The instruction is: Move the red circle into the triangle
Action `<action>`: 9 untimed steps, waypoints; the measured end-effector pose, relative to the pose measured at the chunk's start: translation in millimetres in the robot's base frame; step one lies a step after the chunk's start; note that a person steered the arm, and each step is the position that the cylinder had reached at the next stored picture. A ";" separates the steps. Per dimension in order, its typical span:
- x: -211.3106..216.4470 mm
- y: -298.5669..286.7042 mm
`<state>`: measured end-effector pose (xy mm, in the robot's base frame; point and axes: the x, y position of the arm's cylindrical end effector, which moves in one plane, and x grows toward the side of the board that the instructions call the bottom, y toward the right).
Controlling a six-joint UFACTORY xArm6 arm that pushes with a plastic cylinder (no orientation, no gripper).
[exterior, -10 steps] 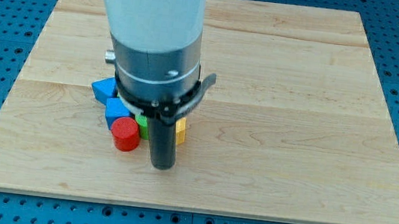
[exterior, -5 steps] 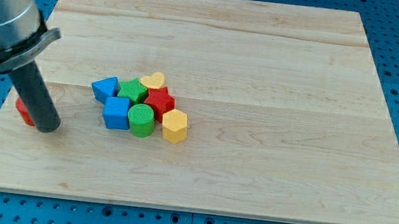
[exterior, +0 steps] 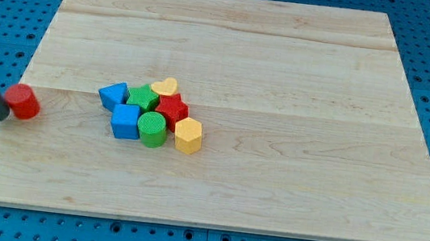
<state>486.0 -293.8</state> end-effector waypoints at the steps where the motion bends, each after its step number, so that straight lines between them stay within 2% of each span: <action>1: -16.7 15.4; 2: -44.9 24.1; 5: -84.5 130.6; 6: -96.6 148.2; 7: -111.7 148.2; 8: -122.7 115.6; 9: -99.5 93.6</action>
<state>386.4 -200.2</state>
